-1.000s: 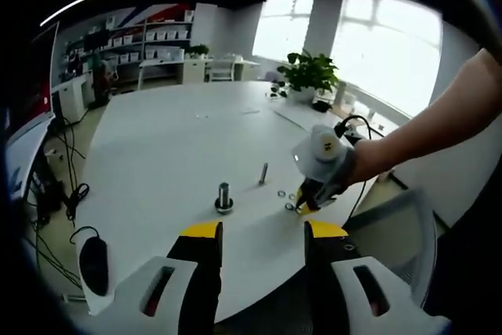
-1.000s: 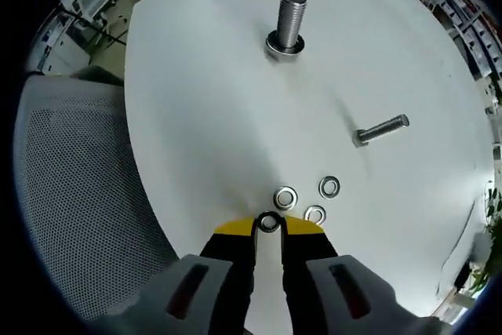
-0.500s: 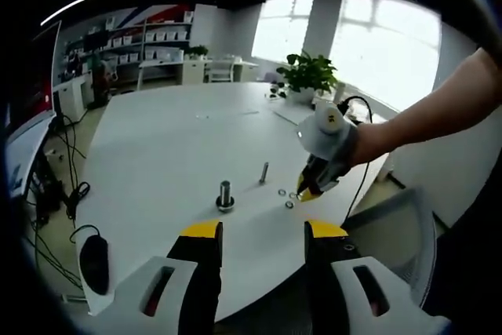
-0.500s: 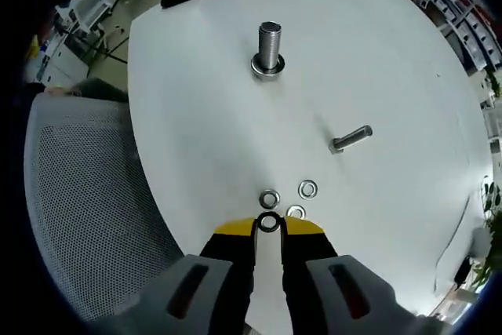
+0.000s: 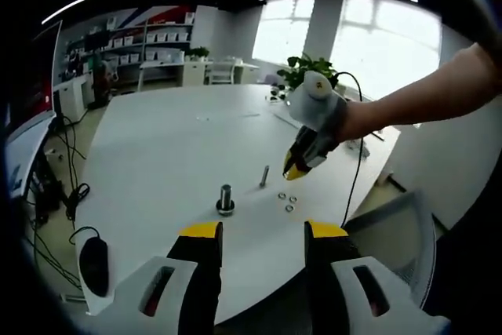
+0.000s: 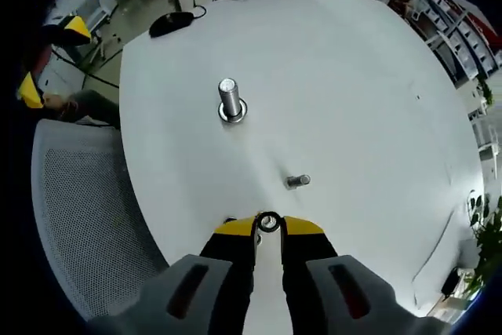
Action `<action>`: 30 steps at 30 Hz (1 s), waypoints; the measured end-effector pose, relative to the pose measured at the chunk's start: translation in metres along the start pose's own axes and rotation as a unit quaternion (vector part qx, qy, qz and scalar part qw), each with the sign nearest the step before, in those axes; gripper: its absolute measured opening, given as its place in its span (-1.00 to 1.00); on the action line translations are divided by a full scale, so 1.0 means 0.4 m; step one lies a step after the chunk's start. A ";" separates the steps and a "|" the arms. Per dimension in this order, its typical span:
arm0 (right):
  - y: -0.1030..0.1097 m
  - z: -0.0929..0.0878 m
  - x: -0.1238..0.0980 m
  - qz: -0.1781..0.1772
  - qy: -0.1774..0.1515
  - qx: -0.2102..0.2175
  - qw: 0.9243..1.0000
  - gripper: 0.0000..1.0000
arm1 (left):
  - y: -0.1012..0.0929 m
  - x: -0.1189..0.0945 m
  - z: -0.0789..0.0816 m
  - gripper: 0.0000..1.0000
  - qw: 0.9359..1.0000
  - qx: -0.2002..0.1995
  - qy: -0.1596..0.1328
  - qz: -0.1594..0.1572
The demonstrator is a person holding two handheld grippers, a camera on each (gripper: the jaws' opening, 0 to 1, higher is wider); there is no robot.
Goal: Place the washer onto the threaded stud by aligning its center hole with the stud, sliding it down to the base, and recovering from edge contact or off-axis alignment until the washer reaches the visible bottom stop.
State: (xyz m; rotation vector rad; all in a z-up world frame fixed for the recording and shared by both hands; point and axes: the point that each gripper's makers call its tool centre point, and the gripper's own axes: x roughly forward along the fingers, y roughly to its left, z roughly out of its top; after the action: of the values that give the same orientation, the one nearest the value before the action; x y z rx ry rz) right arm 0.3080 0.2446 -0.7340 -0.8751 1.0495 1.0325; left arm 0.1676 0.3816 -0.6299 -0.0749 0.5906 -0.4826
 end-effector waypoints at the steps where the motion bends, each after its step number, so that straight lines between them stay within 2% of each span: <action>1: -0.003 0.002 0.000 0.000 0.000 -0.001 1.000 -0.73 | 0.000 0.000 0.001 -0.20 1.000 0.000 -0.001 0.000; 11: -0.052 0.041 0.002 -0.011 -0.005 -0.018 1.000 -0.73 | 0.002 -0.002 -0.003 -0.20 1.000 -0.001 0.002 0.003; 19: -0.066 0.082 0.012 -0.016 -0.006 -0.042 0.999 -0.73 | 0.006 -0.005 -0.010 -0.20 1.000 -0.003 0.004 0.006; 30: -0.073 0.079 0.028 -0.011 0.003 -0.047 0.999 -0.73 | 0.007 -0.002 -0.003 -0.19 1.000 -0.004 0.000 0.004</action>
State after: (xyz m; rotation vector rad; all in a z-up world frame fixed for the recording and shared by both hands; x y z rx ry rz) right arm 0.3459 0.2683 -0.7337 -0.9654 1.0009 1.0687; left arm 0.1674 0.3846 -0.6312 -0.0808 0.5927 -0.4719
